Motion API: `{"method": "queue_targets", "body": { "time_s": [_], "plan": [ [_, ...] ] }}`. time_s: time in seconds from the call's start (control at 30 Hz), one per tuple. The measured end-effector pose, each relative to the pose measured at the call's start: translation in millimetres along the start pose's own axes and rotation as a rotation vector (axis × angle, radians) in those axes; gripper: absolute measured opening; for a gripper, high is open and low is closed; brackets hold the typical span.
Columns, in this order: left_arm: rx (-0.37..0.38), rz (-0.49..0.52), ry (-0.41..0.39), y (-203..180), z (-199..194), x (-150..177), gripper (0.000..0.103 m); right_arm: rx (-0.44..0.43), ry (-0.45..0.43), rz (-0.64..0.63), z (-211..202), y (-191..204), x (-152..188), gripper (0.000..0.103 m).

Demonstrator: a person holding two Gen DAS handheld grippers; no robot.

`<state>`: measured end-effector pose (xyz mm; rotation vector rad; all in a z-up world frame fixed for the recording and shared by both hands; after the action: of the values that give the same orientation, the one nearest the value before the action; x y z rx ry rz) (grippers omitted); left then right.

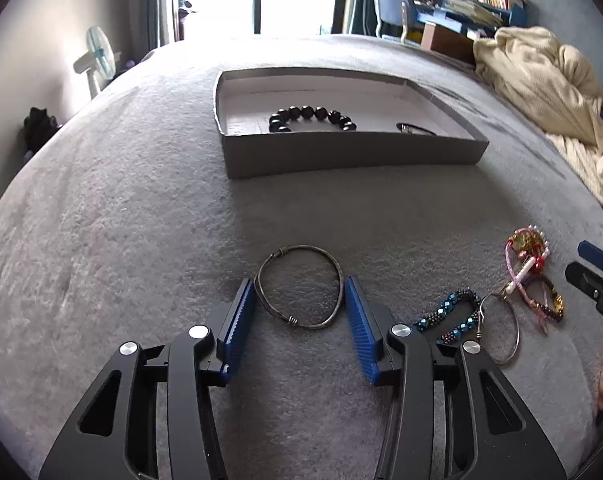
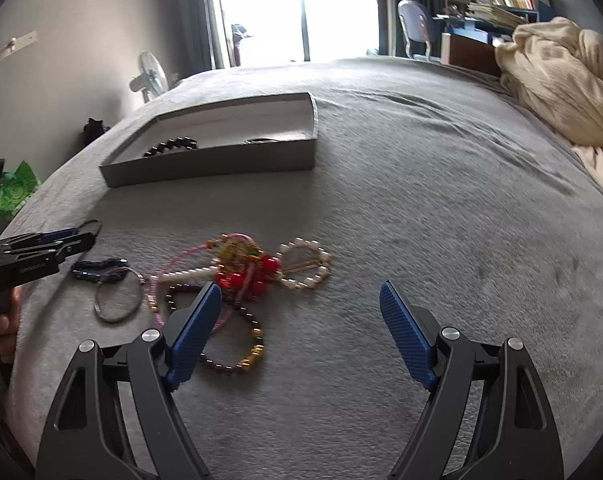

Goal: Organize jewelry
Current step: 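Close the left tool on the silver wire bangle, then grasp the pink beaded bracelet with the right tool and lift it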

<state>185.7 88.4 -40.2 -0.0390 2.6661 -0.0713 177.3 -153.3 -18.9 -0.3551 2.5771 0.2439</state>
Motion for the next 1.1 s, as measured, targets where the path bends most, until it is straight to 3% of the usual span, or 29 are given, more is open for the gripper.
{"method": "queue_targets", "body": {
  "time_s": [0.17,0.43,0.67,1.1],
  "plan": [
    [-0.003,0.003,-0.02,-1,-3,2,0.047,-0.032,0.017,-0.036,6,13,-11,0.049],
    [0.014,-0.007,-0.03,1,-4,4,0.047,-0.044,0.055,-0.054,25,20,-27,0.029],
    [0.024,-0.012,-0.038,2,-5,4,0.047,-0.054,0.086,-0.084,35,27,-28,0.006],
    [0.047,-0.017,-0.055,3,-8,5,0.047,-0.222,-0.048,-0.039,-24,24,-43,0.006]
  ]
}}
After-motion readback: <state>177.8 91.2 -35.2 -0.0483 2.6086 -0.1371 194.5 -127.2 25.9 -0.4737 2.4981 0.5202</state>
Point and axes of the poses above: each gripper's, at about its wrist camera, not at the fingertips, and z roughly the way its jaws point, y to its left, x to its underside, the point moved 5 cm from there along z, roughly the way its jaws point, and after that the axes turned 13 degrees about y, right-handed, at the moved point
